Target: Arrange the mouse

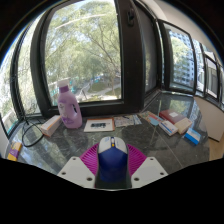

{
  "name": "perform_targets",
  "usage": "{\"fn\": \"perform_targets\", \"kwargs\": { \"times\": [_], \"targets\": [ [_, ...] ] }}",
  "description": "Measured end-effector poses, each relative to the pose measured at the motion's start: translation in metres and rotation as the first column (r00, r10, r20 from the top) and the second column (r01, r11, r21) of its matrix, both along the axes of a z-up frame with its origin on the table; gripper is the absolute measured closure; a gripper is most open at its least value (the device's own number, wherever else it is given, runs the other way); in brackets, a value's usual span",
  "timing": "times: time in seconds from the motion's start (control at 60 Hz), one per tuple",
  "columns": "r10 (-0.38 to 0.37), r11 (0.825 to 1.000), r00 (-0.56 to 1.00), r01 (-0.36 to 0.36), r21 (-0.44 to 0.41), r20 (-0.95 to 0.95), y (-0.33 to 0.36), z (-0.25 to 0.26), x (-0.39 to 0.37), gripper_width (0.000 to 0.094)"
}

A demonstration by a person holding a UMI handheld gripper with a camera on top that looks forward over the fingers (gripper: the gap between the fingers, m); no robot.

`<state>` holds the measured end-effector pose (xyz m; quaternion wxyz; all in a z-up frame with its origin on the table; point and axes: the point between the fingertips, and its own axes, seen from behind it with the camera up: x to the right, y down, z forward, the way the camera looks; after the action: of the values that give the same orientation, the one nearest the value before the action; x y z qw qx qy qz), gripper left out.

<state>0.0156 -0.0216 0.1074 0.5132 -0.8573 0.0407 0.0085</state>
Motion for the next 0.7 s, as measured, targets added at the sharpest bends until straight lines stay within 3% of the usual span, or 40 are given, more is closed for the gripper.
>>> {"fn": "perform_targets", "kwargs": {
  "times": [0.133,0.283,0.317,0.383,0.433,0.5,0.7],
  "targets": [
    [0.008,0.986,1.0,-0.009,-0.165,-0.006,-0.014,-0.091,0.015,0.0539],
    [0.039,0.977,0.999,-0.044,-0.209,-0.024,-0.024,-0.116,0.013,0.0413],
    [0.04,0.976,0.999,-0.041,-0.212,-0.009,-0.024,-0.113,0.015,0.0338],
    [0.056,0.981,0.998,-0.054,-0.186,0.007,-0.026,-0.102,0.012,0.0066],
    [0.064,0.982,0.998,-0.06,-0.177,0.014,-0.03,-0.084,0.012,0.0109],
    [0.054,0.988,0.998,-0.048,-0.144,0.033,-0.041,-0.065,0.013,0.007],
    [0.015,0.999,0.997,-0.01,-0.053,0.081,-0.1,0.011,0.012,0.0078]
  ]
}}
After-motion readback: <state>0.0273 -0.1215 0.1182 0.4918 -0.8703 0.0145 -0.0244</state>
